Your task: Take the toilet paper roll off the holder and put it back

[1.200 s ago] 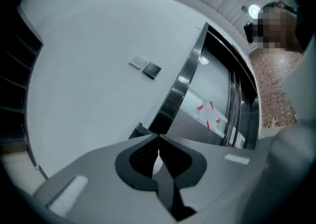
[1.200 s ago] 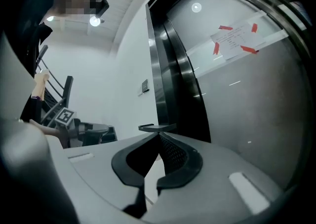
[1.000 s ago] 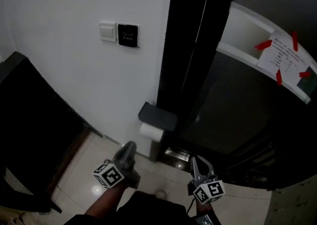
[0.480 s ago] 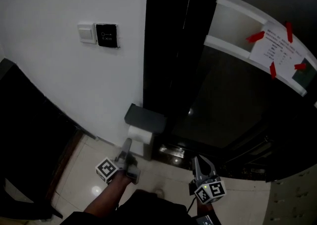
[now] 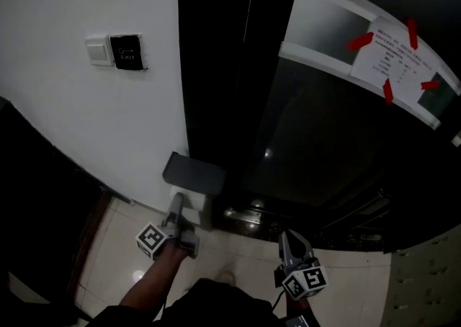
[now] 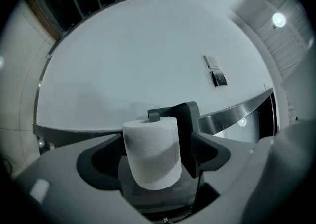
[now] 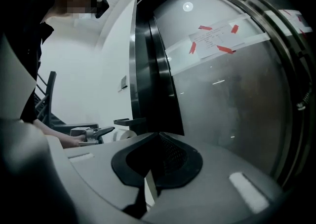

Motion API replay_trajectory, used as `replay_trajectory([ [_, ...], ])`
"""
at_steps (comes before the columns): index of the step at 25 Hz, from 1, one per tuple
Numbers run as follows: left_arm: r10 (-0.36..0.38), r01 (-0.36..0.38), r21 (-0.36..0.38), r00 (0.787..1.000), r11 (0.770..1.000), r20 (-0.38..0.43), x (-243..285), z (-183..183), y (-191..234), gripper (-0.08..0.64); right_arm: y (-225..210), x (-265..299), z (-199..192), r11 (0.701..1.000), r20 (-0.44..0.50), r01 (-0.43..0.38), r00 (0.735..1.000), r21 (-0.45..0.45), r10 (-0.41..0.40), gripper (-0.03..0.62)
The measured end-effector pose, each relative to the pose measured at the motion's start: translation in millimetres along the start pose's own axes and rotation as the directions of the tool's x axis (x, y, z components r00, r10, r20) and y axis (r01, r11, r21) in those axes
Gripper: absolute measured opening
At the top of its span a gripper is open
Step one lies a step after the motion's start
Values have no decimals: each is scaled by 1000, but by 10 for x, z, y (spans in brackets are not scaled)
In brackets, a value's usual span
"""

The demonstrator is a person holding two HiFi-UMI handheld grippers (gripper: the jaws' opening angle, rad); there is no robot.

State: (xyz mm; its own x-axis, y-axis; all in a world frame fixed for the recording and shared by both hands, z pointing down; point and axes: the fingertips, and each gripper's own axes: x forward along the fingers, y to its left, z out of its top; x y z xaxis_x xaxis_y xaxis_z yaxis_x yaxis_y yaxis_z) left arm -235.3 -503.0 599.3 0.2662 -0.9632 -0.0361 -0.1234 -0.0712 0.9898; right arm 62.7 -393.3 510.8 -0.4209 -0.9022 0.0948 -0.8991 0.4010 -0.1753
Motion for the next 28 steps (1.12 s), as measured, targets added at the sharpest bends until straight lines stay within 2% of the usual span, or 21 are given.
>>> replay_trajectory([
  [7,-15,16,-23,1000,1000,28,241,48,86,431,-154,-87,11,1000,-10,29,1000,-9,-30,14],
  [10,-28,32,-89,999,996,46,329,19,41,436,-254,-134,17,999,-12,52,999,-8,-52,14],
  [13,-33,38,-91,998,995,50,382,-6,52,436,-336,-166,12,998,-12,64,998,-6,-64,14],
  [15,-49,55,-119,997,991,52,408,-47,18,436,-368,-174,2,998,-14,66,998,-2,-66,14],
  [24,-78,82,-194,997,978,25,436,-249,-39,436,-339,-103,-56,999,-19,39,999,5,-39,14],
  [28,-83,82,-200,997,976,1,457,-379,-59,436,-403,-160,-36,998,-4,56,998,2,-56,14],
])
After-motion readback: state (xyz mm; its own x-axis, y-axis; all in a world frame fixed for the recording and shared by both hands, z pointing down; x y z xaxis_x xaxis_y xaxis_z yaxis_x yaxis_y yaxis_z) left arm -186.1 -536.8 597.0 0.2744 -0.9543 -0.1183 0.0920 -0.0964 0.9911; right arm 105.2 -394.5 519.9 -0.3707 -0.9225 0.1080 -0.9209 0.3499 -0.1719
